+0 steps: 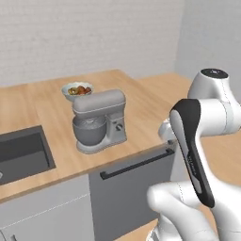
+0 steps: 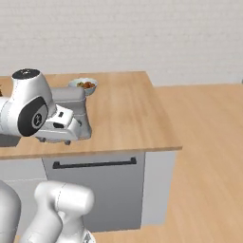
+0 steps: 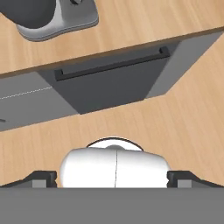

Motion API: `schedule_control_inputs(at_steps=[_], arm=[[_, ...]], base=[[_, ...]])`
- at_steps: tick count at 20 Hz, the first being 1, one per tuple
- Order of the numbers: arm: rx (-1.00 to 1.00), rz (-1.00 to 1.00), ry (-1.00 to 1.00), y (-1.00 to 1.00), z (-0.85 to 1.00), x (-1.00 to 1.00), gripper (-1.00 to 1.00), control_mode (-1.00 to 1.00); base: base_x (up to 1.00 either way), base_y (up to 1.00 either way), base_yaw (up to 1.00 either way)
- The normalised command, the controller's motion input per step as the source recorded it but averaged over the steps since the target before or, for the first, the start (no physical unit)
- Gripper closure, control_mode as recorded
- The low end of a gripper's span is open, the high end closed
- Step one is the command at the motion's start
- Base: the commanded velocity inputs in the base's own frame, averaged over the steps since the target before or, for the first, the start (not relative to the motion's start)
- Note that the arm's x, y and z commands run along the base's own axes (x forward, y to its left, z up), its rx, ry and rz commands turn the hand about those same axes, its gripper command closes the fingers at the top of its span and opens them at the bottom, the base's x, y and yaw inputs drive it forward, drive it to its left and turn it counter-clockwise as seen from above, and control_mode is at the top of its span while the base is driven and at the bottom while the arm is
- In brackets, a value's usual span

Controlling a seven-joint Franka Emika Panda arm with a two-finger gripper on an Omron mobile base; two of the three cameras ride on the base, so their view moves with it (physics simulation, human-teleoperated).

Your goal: Navigate to the dishwasher.

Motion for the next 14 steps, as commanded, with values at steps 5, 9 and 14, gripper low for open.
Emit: schedule_control_inputs(at_steps=[5,9,14], arm=[[0.0,0.0,0.0,0.0,0.0,0.0,-1.0,1.0],[0.0,0.0,0.0,0.0,0.0,0.0,-1.0,1.0],[0.0,0.0,0.0,0.0,0.0,0.0,-1.0,1.0]], base=[[0.57,-0.28,0.21],[0.77,-0.33,0.21],[0.8,-0.24,0.22]])
